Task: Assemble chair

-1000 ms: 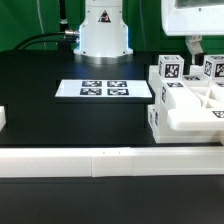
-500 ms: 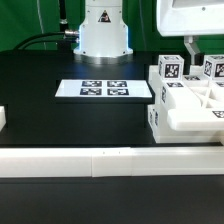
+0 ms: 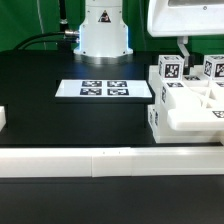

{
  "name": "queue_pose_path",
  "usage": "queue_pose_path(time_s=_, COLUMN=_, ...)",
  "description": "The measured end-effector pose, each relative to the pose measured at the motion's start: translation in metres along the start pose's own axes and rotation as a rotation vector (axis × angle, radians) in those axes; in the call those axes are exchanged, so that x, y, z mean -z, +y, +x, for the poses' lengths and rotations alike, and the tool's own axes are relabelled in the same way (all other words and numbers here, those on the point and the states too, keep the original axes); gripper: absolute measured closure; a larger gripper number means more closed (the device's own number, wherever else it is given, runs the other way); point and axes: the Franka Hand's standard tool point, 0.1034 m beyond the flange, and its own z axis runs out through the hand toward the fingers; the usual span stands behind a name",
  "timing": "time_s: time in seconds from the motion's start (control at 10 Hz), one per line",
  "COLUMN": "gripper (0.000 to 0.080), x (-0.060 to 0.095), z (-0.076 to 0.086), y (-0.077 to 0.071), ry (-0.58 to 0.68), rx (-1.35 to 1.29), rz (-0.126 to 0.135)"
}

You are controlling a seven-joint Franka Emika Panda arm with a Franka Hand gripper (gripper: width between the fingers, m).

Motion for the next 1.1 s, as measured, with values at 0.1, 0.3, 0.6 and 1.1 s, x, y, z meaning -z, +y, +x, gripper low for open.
queue_pose_path(time_s=0.1, gripper=0.0151, x=0.0000, z=0.0002, y=0.0004, ry=0.001, rx=0.077, rz=-0.006)
queue_pose_path(time_s=0.3, gripper=0.0151, x=-0.0002, z=0.0001, y=-0.0004, ry=0.002, rx=0.146, rz=-0.008)
queue_pose_path(time_s=0.6, gripper=0.0372, x=-0.0001, z=0.0003, y=-0.0002, ry=0.002, rx=0.146, rz=-0.008)
queue_pose_path(time_s=1.1, gripper=0.0515, x=0.0000, z=0.0008, y=-0.0006, ry=0.028, rx=-0.088, rz=0.007)
